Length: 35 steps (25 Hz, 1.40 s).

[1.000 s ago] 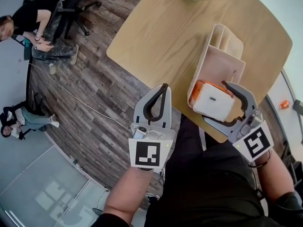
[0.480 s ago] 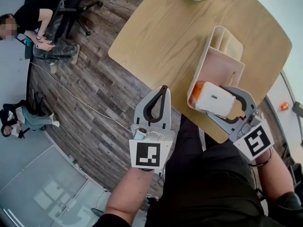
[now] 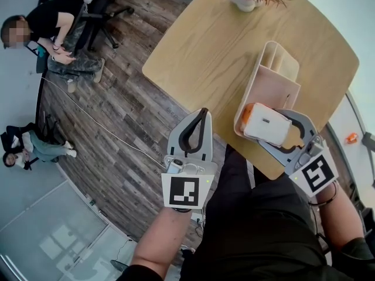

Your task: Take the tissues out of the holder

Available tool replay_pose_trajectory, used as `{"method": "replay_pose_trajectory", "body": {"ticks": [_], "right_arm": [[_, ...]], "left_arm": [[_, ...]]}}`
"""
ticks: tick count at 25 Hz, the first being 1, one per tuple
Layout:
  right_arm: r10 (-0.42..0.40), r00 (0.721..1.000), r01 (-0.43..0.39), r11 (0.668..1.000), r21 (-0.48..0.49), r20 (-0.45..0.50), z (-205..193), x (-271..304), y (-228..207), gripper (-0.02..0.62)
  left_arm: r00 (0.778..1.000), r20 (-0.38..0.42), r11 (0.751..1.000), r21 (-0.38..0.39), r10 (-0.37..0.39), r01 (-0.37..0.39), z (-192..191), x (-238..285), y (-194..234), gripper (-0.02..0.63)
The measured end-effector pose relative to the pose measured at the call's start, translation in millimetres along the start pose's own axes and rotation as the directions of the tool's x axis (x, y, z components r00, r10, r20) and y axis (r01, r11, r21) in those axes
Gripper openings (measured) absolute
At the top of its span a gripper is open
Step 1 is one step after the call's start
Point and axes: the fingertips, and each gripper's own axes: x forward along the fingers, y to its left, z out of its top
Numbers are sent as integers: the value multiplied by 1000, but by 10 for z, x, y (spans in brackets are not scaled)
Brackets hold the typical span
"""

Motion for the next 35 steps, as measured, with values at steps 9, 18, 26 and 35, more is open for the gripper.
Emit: {"method": "replay_pose_trajectory", "body": {"ticks": [9, 18, 26, 35], "right_arm": [[22, 1000, -23, 999, -23, -15, 181, -35, -1, 279], [22, 1000, -22, 997, -70, 3, 480, -173, 24, 279], [17, 999, -13, 993, -117, 27, 720, -283, 45, 279], [-10, 998, 19, 990, -141, 61, 1046, -440, 11, 279]], "left_arm": [[999, 38, 1000, 16, 6, -6, 246, -58, 25, 5], [996, 76, 998, 35, 45, -48, 518, -196, 138, 5], [988, 125, 994, 61, 88, -96, 793, -372, 286, 5], [980, 171, 988, 101, 97, -116, 1122, -531, 344, 5]]}}
